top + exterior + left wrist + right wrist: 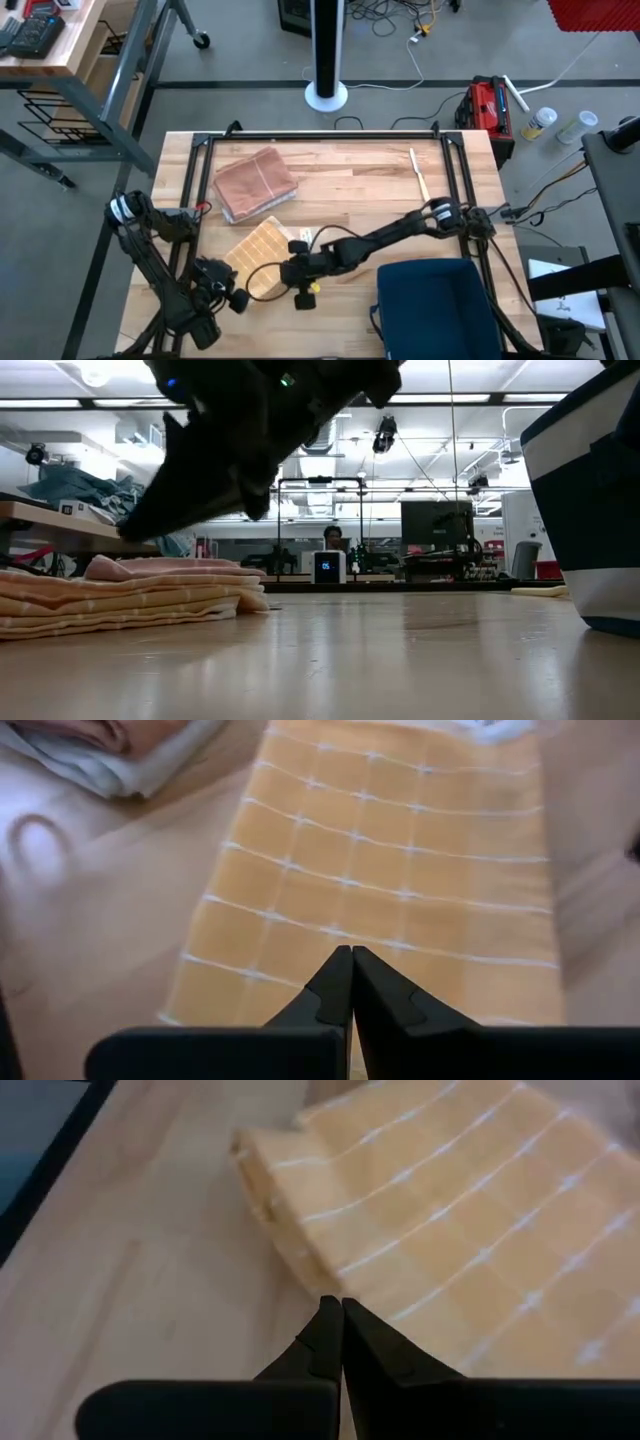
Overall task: Fold towel
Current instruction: Fold the yellow towel
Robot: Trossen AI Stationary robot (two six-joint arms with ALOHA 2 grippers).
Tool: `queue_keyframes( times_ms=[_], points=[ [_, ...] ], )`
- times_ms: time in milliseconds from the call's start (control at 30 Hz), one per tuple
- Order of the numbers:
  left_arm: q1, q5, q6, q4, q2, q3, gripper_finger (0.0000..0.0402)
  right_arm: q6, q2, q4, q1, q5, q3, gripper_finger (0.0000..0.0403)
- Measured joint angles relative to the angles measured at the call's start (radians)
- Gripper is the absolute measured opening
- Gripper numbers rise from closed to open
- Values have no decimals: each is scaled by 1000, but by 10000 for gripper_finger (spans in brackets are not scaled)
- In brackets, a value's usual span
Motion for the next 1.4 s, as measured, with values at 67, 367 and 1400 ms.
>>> queue_keyframes(
  times_ms=[67, 367, 1400],
  points=[
    [0, 0, -1, -4, -1, -19, 0, 3, 11, 1, 12, 1, -10, 0],
    [-1, 30, -4, 101, 4, -177, 0, 10, 45, -17, 7, 4, -18, 0],
    [86, -204, 126, 522, 12, -148, 0, -273, 19, -568, 25, 17, 62, 0]
  ],
)
